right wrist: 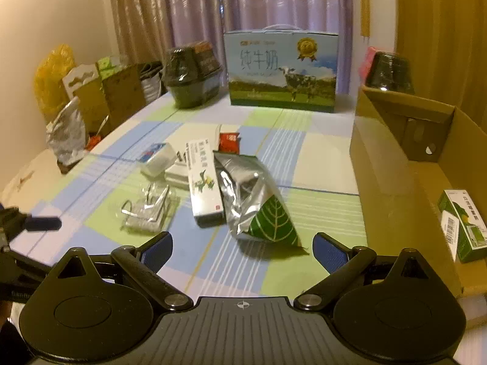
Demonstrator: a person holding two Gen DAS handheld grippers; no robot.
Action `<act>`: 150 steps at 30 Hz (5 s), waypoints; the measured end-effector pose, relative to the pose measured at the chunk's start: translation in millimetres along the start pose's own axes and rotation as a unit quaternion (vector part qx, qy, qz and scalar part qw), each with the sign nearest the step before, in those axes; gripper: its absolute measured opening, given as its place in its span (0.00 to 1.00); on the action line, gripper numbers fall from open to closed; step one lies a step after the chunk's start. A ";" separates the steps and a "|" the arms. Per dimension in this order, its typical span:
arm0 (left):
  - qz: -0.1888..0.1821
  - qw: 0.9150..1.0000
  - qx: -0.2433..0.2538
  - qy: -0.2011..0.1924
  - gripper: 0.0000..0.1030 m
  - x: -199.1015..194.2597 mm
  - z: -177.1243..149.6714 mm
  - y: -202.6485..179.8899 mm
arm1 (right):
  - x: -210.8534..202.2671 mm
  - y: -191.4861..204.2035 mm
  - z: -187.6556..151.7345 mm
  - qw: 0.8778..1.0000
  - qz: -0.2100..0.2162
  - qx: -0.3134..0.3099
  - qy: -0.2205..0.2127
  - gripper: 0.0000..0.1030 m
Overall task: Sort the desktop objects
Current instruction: 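Return both tools back over the table items, then grasp the silver foil bag with the right tool while left grasps the plastic soap dish, then carry the foil bag and soap dish over the cardboard box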
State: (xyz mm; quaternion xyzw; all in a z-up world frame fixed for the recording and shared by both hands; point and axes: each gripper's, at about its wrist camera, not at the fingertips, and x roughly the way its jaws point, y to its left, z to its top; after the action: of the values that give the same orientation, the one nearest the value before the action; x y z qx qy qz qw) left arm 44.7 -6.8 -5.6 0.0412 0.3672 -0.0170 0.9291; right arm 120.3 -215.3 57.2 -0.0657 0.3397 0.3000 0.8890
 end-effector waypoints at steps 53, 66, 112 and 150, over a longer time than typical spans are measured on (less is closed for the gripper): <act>0.024 1.000 0.003 0.011 0.56 87.9 36.9 -15.5 | 121.9 -17.8 31.6 0.990 -0.011 -0.065 0.123 0.56; -0.048 0.997 0.042 0.033 0.54 18.2 -7.2 -17.8 | 34.7 1.5 -16.2 0.988 -0.012 0.035 0.152 0.51; -0.007 1.000 0.011 0.013 0.51 3.3 -32.0 -33.1 | 65.8 22.9 -20.7 0.980 0.014 -0.094 0.176 0.84; -0.034 0.999 -0.006 0.021 0.51 -12.5 -28.0 -37.9 | -6.2 23.3 -53.3 0.990 0.020 0.069 0.118 0.46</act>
State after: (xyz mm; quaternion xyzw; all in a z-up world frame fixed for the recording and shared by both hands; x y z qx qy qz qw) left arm 14.2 -42.1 -19.8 0.0233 0.3883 -0.0454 0.9201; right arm 73.1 -216.5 22.7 -0.0322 0.4637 0.2835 0.8388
